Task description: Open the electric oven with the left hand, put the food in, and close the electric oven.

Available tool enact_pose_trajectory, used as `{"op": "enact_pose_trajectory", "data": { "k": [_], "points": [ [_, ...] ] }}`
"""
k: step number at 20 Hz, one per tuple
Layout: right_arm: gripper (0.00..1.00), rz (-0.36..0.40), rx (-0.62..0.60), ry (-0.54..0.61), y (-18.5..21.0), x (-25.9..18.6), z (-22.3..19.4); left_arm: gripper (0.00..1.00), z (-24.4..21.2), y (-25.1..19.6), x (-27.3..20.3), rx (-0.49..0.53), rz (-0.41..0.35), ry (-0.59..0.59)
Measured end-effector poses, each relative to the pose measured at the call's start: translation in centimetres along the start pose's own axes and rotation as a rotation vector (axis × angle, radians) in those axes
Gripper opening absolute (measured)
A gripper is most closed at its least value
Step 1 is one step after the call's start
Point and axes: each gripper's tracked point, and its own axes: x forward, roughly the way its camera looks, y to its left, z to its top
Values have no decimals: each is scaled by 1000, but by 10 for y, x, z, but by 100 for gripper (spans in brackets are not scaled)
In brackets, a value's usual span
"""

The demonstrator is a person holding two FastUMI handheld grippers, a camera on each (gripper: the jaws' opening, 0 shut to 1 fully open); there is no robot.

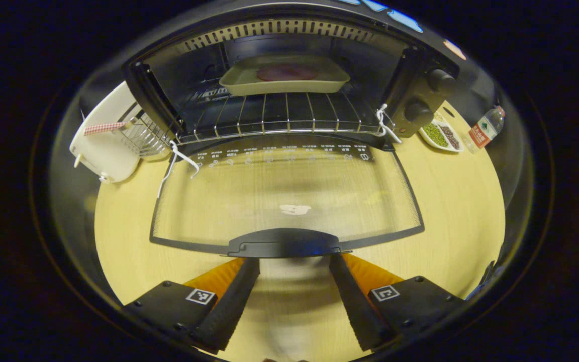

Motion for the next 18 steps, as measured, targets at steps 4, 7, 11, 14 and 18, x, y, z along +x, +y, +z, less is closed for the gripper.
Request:
{"op": "enact_pose_trajectory", "data": {
  "k": [4,7,11,14,18],
  "points": [
    [89,8,5,-3,14,2,1,100,1,0,-5,-7,-25,14],
    [89,28,0,-19,29,-1,7,91,3,0,-15,2,-38,-2],
    [89,53,-22,-31,47,-5,12,100,6,-1,-33,-3,-56,-50],
    [88,69,-31,-30,58,-7,13,96,11,-2,-44,-9,-63,-98],
    [89,85,-28,-25,70,-9,14,98,23,7,-54,3,-43,-153]
  ]
}}
